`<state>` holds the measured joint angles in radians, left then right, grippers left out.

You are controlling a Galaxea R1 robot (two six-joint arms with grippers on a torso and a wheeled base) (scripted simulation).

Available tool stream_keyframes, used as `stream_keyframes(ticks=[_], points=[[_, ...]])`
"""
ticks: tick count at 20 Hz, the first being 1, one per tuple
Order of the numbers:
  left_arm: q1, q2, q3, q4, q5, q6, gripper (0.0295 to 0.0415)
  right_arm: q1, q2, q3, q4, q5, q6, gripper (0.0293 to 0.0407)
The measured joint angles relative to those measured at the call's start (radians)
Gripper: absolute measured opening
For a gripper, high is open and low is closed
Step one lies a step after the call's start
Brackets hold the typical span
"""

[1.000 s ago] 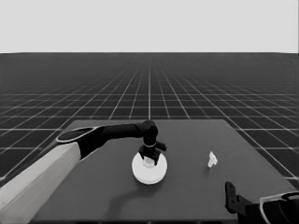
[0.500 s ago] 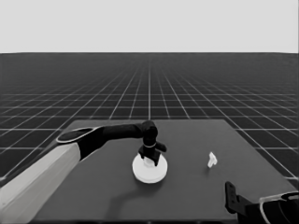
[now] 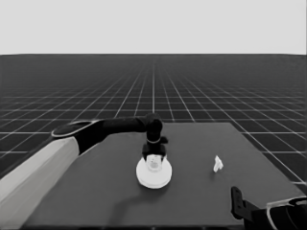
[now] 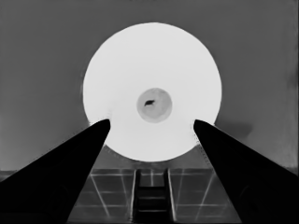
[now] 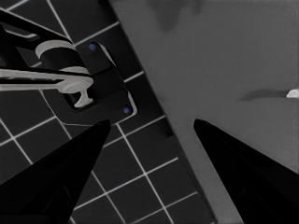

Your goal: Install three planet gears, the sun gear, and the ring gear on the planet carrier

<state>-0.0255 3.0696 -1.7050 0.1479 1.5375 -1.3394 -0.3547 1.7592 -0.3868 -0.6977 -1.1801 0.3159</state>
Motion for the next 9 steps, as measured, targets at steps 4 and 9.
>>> stream_keyframes(ticks=[4, 9], points=[[-0.004, 0.000, 0.000, -0.003, 0.001, -0.020, 0.0385, 0.000, 0.000, 0.000, 0.000, 0.000, 0.000, 0.0385], [-0.290, -1.192, 1.186, 0.150, -0.799, 1.537, 0.0388, 0.474, 0.428, -0.957, 0.640, -0.308, 0.450, 0.0385]])
